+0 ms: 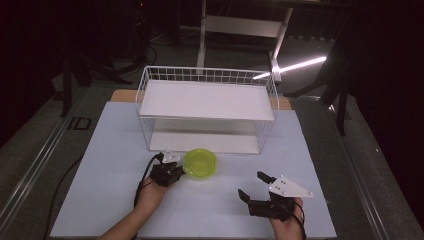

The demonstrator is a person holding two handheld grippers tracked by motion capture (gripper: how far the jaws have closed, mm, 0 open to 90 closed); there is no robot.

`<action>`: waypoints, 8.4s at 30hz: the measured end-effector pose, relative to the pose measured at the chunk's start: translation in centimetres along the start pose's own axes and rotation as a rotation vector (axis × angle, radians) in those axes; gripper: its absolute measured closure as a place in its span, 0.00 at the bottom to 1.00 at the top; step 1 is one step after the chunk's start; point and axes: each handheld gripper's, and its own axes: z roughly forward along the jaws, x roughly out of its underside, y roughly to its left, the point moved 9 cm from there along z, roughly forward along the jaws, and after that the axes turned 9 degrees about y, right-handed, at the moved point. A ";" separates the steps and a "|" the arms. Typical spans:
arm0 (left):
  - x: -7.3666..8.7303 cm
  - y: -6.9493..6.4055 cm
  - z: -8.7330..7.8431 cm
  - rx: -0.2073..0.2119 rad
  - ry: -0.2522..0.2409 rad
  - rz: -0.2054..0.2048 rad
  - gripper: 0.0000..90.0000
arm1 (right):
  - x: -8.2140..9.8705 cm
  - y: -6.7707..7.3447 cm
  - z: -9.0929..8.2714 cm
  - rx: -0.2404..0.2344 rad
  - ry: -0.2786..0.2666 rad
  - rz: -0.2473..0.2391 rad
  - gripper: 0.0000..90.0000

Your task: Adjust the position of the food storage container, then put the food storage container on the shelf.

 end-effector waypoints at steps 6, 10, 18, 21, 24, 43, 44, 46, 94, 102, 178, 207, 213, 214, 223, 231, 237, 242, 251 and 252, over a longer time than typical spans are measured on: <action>-0.6 -1.7 1.3 0.025 0.025 0.039 1.00 | 0.1 0.0 -0.1 0.004 -0.002 0.001 0.16; -1.3 -2.4 1.8 0.038 0.025 0.051 1.00 | 0.1 -0.1 -0.1 0.004 -0.002 0.001 0.16; -1.6 -2.4 1.1 0.067 -0.007 0.030 1.00 | 0.0 -0.1 -0.3 0.007 -0.007 -0.003 0.16; -1.4 -2.3 0.1 0.086 -0.035 0.033 0.92 | 0.0 -0.1 -0.3 0.006 -0.008 0.000 0.16; -0.8 -2.5 -1.2 0.143 -0.061 0.064 0.90 | -0.1 0.0 -0.3 0.006 -0.007 -0.002 0.16; 0.9 -2.7 -7.4 0.209 -0.183 0.031 0.10 | -0.2 0.3 -0.1 0.001 -0.007 -0.011 0.16; 0.9 -2.8 -7.5 0.210 -0.181 0.030 0.09 | -0.2 0.4 -0.1 -0.001 -0.006 -0.010 0.16; 1.0 -3.1 -7.5 0.196 -0.188 0.037 0.04 | -0.2 0.5 -0.1 -0.002 -0.006 -0.012 0.16; -4.8 -3.3 -6.0 0.277 -0.176 -0.129 0.13 | -3.3 -3.5 6.2 -0.122 0.146 0.300 0.21; -4.9 -3.2 -4.0 0.251 -0.099 -0.196 0.23 | -3.1 -4.5 7.8 -0.111 0.186 0.354 0.37; -7.0 1.6 -1.0 0.181 -0.170 -0.256 0.90 | -5.4 -4.4 13.7 0.044 0.149 0.419 0.87; -8.8 3.5 -0.3 0.076 -0.208 -0.279 0.70 | -7.2 -6.6 15.2 0.157 0.073 0.393 0.68; -8.9 3.6 -1.0 0.092 -0.231 -0.296 0.67 | -7.5 -6.5 14.8 0.157 0.068 0.376 0.64; -8.9 3.6 -1.1 0.092 -0.237 -0.293 0.65 | -7.6 -6.4 14.6 0.154 0.066 0.374 0.64; -7.6 2.8 -2.6 0.069 -0.236 -0.221 0.51 | -7.2 -4.5 13.0 0.114 0.072 0.346 0.64; -5.6 1.6 -4.6 0.129 -0.267 -0.164 0.20 | -5.8 -2.3 12.1 0.077 0.094 0.314 0.73; -4.2 0.7 -6.1 0.174 -0.335 -0.149 0.01 | -5.0 -0.9 12.3 0.044 0.124 0.296 0.78; -2.8 0.1 -6.9 0.156 -0.347 -0.098 0.01 | -4.5 -0.1 13.3 0.034 0.160 0.279 0.97; -0.4 0.3 -6.6 0.149 -0.343 -0.110 0.01 | -4.1 0.3 15.2 0.038 0.191 0.282 1.00; -0.3 0.3 -6.5 0.154 -0.342 -0.116 0.01 | -4.1 0.2 15.4 0.039 0.197 0.285 1.00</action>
